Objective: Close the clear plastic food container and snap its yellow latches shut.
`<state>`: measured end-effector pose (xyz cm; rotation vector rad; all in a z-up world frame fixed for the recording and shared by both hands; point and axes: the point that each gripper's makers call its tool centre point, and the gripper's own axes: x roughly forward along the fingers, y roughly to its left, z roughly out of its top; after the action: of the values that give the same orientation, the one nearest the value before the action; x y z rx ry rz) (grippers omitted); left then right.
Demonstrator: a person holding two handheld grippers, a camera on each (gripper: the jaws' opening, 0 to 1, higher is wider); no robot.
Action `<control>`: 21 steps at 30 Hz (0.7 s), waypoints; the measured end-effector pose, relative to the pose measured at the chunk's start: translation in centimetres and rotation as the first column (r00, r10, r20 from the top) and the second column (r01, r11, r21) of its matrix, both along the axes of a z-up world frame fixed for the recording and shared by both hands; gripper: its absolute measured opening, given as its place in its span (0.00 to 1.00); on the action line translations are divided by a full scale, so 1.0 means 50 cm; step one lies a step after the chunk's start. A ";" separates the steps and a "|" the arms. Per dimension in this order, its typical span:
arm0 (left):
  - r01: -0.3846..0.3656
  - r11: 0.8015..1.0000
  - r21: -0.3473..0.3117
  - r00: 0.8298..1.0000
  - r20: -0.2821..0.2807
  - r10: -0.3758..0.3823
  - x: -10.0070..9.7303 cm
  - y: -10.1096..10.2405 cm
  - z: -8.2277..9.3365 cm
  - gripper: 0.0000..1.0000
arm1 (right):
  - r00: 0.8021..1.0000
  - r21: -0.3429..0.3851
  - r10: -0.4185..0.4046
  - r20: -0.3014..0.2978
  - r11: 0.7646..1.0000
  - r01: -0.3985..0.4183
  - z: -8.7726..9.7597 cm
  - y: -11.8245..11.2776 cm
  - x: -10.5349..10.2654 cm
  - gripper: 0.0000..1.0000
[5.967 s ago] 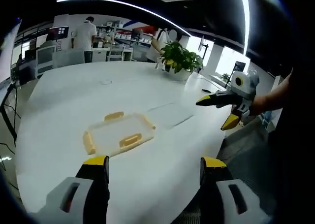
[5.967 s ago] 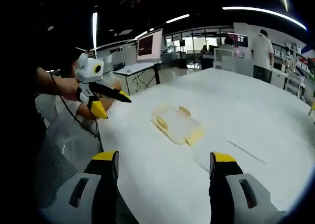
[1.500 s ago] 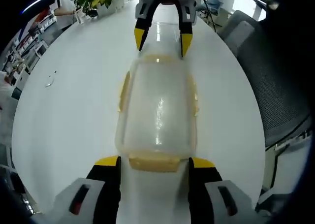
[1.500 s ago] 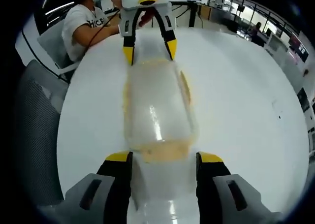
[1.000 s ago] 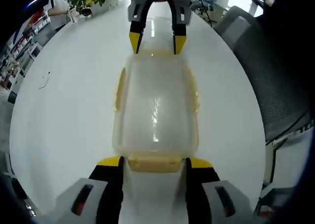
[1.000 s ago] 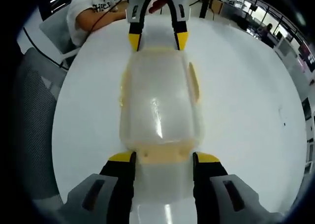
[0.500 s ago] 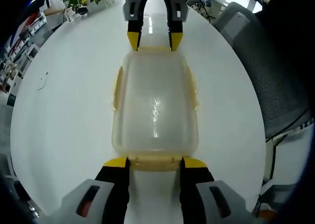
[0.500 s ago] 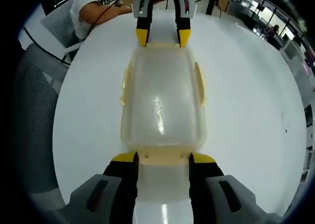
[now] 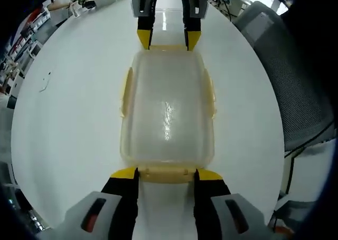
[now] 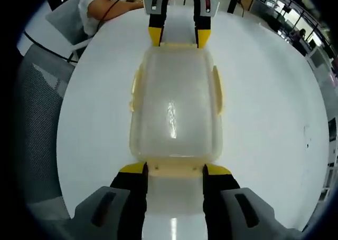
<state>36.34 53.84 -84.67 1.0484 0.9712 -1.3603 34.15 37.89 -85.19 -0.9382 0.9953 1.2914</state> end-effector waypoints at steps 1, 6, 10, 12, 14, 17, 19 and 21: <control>-0.008 1.000 0.010 1.000 0.003 0.008 -0.001 -0.001 -0.001 0.35 | 1.000 0.001 -0.003 0.000 1.000 0.003 0.000 0.001 0.000 0.38; -0.012 1.000 0.025 1.000 0.015 0.012 -0.005 0.003 -0.002 0.34 | 1.000 0.009 0.020 0.004 1.000 -0.020 0.002 0.002 0.001 0.37; -0.045 0.990 0.134 0.997 0.073 0.035 -0.020 0.008 -0.001 0.34 | 0.998 0.047 0.057 0.012 0.997 -0.058 0.005 0.002 -0.001 0.36; -0.079 0.991 0.108 0.996 0.050 0.074 -0.035 -0.001 0.004 0.33 | 0.997 0.043 0.081 0.016 0.996 -0.082 0.006 -0.003 -0.003 0.36; -0.104 0.991 0.084 0.994 0.047 0.101 -0.035 -0.003 0.017 0.33 | 0.995 0.044 0.095 0.025 0.994 -0.096 0.011 -0.008 -0.004 0.36; -0.104 0.990 0.092 0.993 0.059 0.099 -0.036 0.001 0.029 0.33 | 0.995 0.083 0.097 0.019 0.992 -0.098 0.025 -0.004 -0.002 0.36; -0.120 0.989 0.090 0.992 0.054 0.115 -0.036 0.003 0.034 0.33 | 0.994 0.094 0.106 0.022 0.990 -0.107 0.030 -0.003 0.000 0.36; -0.124 0.988 0.090 0.991 0.055 0.120 -0.037 0.001 0.038 0.33 | 0.995 0.102 0.103 0.017 0.989 -0.104 0.038 -0.004 -0.002 0.36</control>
<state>34.50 53.91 -82.78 1.0697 1.0537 -1.1933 34.04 37.69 -83.27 -0.9269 0.8720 1.4090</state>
